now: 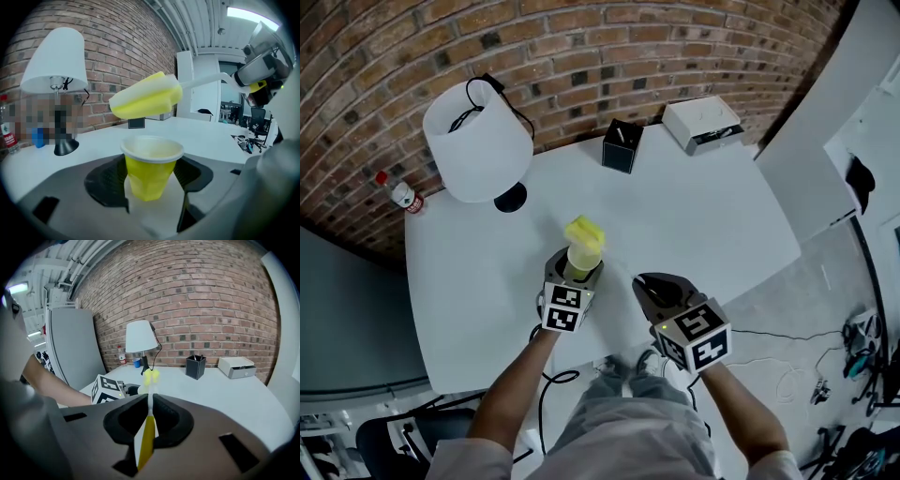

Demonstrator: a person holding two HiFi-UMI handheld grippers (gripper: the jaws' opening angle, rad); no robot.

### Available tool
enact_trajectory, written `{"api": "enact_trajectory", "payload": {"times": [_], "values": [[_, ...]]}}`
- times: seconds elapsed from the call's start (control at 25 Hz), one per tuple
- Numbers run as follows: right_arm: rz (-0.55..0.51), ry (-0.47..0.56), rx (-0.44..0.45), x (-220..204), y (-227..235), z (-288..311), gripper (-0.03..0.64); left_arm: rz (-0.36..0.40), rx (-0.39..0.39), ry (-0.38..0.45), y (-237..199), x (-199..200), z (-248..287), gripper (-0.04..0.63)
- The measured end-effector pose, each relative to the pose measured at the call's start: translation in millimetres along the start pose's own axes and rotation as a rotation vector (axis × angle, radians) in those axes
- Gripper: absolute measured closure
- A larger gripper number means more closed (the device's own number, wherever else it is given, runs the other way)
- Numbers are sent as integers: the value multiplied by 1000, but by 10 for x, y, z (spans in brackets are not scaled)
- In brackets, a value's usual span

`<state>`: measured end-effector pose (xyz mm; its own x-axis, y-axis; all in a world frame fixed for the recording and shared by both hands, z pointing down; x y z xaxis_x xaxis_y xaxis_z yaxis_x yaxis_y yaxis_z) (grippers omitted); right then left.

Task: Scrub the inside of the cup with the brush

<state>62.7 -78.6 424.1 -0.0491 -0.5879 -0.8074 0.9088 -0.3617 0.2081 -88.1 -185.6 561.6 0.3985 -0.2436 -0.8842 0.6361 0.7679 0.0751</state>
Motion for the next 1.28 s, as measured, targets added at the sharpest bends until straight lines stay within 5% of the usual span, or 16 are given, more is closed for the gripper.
{"api": "enact_trajectory", "payload": {"times": [0.6, 1.28], "values": [[18, -29, 46, -143, -32, 62, 588, -10, 15, -67, 17, -174, -78, 302], [-63, 29, 114, -289, -80, -181, 589, -53, 203, -84, 401, -84, -772, 304]]}}
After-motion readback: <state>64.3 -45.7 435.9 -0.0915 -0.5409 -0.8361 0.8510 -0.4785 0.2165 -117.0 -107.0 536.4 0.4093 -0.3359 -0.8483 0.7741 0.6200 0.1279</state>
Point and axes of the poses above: the fingertips, and each gripper's own axes: z forward along the fingers, y to its right, x out of its top, the point moved 9 cm from there along -z, backward along the fingers, and after that the axes turned 6 degrees about z, right-handed, at the moved point
